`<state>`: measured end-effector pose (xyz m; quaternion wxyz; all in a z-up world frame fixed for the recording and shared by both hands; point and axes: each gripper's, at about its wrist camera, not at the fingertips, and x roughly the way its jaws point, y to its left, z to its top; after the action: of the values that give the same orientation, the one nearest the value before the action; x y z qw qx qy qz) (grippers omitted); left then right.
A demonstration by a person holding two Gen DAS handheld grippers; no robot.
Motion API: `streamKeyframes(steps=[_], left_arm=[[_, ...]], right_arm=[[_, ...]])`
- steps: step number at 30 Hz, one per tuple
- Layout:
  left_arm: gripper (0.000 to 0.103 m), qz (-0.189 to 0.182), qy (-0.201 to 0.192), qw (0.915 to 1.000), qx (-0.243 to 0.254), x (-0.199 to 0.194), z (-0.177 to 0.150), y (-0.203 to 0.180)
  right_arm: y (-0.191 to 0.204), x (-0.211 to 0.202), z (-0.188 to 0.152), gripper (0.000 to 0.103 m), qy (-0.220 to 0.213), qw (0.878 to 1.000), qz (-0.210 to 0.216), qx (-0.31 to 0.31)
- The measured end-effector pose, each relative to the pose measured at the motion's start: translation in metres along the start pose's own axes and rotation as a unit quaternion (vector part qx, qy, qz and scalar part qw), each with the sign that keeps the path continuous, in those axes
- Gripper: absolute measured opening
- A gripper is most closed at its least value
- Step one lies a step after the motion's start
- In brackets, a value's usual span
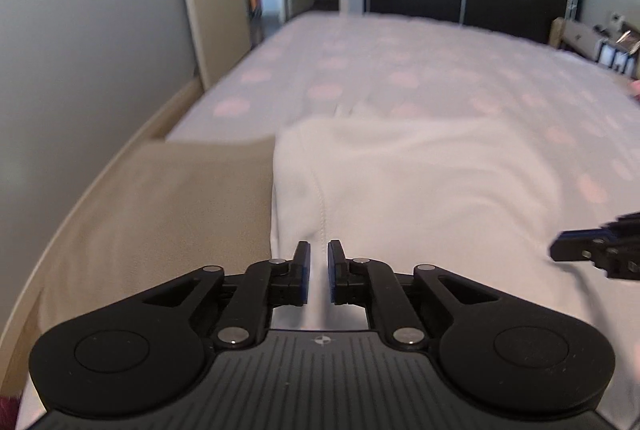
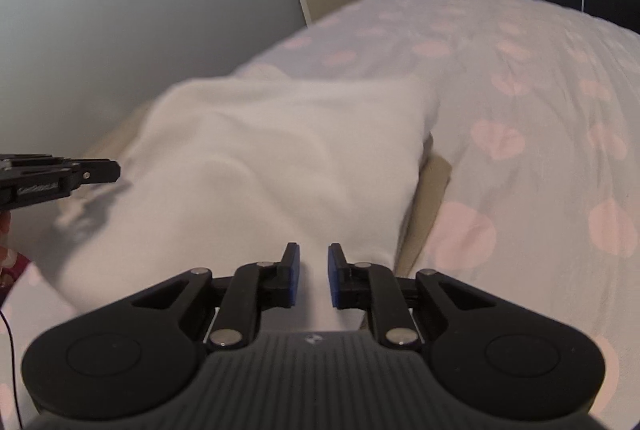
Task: Fold clothes
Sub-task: 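Lower the sweatshirt onto the beige blanket and open both grippers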
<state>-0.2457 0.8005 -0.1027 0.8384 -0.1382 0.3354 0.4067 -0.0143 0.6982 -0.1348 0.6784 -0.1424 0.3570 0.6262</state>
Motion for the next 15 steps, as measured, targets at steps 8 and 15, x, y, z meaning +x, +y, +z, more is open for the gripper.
streamKeyframes(steps=[8, 15], left_arm=[[0.006, -0.015, -0.006, 0.9987, 0.048, -0.048, -0.042, -0.016], [0.000, -0.001, 0.061, 0.9981, 0.008, 0.013, -0.071, -0.004]], right_arm=[[0.040, -0.044, -0.036, 0.021, -0.019, 0.998, 0.025, -0.046], [0.045, -0.005, -0.067, 0.015, 0.027, 0.997, -0.015, -0.070]])
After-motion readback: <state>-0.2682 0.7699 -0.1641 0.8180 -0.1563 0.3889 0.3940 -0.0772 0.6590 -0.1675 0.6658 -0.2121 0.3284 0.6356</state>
